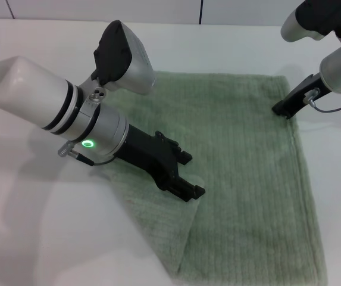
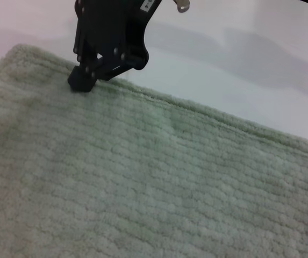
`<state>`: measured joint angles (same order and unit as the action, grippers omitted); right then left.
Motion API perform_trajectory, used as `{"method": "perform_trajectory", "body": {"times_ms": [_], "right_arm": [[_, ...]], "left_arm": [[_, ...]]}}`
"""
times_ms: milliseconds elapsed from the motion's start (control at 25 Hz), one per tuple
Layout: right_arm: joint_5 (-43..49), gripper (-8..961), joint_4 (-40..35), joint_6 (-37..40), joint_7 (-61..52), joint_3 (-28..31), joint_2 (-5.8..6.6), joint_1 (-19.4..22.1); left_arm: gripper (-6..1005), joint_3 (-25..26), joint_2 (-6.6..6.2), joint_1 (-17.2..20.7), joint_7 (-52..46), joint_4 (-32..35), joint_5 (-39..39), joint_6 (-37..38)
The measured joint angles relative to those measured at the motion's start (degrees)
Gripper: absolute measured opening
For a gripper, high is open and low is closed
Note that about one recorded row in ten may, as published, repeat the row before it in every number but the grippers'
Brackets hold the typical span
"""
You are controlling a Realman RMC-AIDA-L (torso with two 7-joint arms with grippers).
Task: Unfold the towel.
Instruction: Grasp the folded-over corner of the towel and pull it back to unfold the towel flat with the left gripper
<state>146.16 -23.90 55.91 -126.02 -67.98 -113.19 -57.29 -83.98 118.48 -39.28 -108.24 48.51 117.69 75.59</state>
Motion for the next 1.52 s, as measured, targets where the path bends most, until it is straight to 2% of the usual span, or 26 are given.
{"method": "perform_trajectory", "body": {"times_ms": [600,880,1520], "right_arm": [[-0.09,0,0.08,0.10,0.48,0.13,-0.02,-0.10],[-0.10,0,0.08,0.29,0.51,0.13,-0.02,-0.42],[-0.10,-1,0.08,0.42,0.67,0.13,0.01,-0.89]], "left_arm": [[791,-2.44,0.14,-0.28,-0.82,-0.09,0.00,-1.21],[789,-5.57,0.17,-0.29,-1.73,-0.25,-0.01,-3.66],[785,-5.79,0.17,-0.63,-1.98,-0.26,-0.01,-4.14]]}}
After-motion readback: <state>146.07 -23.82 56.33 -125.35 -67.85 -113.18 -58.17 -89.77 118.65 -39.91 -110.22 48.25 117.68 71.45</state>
